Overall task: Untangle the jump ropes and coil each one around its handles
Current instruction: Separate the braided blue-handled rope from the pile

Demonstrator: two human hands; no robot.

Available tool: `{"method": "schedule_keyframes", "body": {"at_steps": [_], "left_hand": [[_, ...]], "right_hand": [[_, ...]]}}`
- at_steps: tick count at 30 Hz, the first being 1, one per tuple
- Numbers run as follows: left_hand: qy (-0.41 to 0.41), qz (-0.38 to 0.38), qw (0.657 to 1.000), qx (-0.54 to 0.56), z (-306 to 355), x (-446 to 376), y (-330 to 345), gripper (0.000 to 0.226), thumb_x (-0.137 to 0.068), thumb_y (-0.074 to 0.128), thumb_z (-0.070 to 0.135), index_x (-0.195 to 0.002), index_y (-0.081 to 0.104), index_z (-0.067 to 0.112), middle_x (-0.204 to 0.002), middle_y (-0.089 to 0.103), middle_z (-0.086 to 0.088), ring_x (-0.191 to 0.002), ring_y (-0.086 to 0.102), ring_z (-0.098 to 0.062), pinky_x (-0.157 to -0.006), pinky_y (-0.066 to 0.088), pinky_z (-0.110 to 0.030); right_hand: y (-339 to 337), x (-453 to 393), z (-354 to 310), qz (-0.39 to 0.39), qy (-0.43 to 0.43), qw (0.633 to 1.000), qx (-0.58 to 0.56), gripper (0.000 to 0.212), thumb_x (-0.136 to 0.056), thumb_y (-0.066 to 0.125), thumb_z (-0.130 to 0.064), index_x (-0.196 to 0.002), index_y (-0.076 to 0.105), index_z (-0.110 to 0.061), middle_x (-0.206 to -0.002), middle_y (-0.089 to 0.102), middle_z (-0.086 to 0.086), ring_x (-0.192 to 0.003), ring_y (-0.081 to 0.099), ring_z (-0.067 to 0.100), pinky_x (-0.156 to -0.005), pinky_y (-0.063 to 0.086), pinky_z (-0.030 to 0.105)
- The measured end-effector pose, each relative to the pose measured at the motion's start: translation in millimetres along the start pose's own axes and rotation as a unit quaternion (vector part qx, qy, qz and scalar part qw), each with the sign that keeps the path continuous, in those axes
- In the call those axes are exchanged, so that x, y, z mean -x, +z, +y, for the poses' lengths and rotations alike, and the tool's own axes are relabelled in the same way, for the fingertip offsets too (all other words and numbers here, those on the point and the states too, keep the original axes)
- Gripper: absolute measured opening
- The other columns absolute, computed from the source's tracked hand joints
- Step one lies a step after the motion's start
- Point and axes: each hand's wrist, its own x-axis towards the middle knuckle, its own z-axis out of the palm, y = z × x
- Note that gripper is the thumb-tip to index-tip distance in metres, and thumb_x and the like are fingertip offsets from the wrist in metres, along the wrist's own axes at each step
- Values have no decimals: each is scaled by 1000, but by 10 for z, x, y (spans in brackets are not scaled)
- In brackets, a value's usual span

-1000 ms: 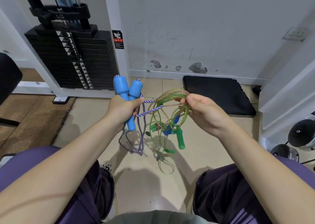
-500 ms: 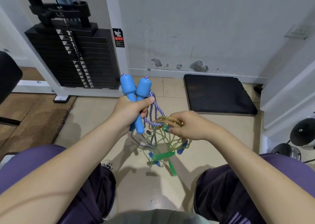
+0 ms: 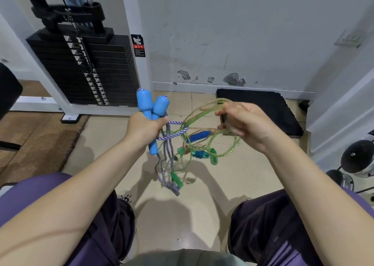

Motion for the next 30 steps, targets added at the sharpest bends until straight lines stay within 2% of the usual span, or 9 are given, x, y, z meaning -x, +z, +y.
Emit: {"method": "schedule_keyframes", "body": {"at_steps": [3,6,9,12,14,18,21,26,30], "left_hand": [[14,-17,1000,22,42,37,-9,30,-85,75,13,-66,52,13,-54,47,-4,-46,41,-16,-54,38,-26],[33,-65,995,65,93,119,5,29,-88,72,10,-69,50,11,-52,45,-3,-42,38,-14,-46,37,-21],[31,-109,988,103,128,170,24,27,-89,70,7,-72,49,10,-53,43,-1,-41,38,-12,-44,37,-20],[15,-119,985,125,128,189,34,27,-88,71,8,-73,49,11,-53,43,-2,-42,39,-13,-45,38,-20],[2,-122,983,136,122,194,44,28,-89,70,9,-71,49,12,-53,45,-1,-43,41,-13,-45,39,-20],[-13,-163,975,147,110,271,116,28,-90,68,8,-68,51,11,-53,48,-2,-46,44,-16,-46,41,-22],[-30,-190,965,179,138,317,147,23,-91,65,7,-73,52,10,-55,49,-3,-46,46,-16,-45,41,-22],[-22,-216,956,198,172,286,110,17,-92,62,6,-78,54,8,-57,51,-4,-47,50,-16,-44,39,-23],[-33,-196,962,189,144,249,97,17,-91,65,7,-78,54,9,-57,51,-3,-47,50,-16,-45,40,-23]], "right_hand": [[-6,19,43,-27,72,981,180,48,-76,82,-25,-114,61,-6,-54,60,-2,-41,46,16,-61,50,30],[-10,9,179,-85,129,945,288,50,-70,87,-21,-112,59,-20,-86,73,5,-72,67,21,-79,57,42],[-14,7,279,-178,151,877,420,62,-69,88,-22,-121,54,-21,-110,66,1,-96,61,14,-92,49,34],[28,64,228,-286,178,842,422,80,-70,87,-22,-136,42,-24,-128,56,-11,-117,52,5,-102,40,20],[109,83,212,-271,163,866,386,89,-67,88,-30,-141,38,-25,-133,53,-13,-124,48,1,-109,36,20],[426,1,348,-70,105,964,235,86,-60,89,-35,-130,41,-18,-113,61,2,-105,61,10,-98,51,36],[613,-29,465,-16,96,970,224,77,-65,90,-27,-121,40,-14,-95,56,1,-80,58,11,-82,54,36],[607,-74,579,-7,127,975,179,61,-66,90,-23,-103,42,-17,-87,52,0,-75,52,12,-79,51,41],[629,-59,638,-14,154,981,118,41,-80,73,6,-98,41,-11,-76,56,5,-63,62,17,-71,51,37]]}}
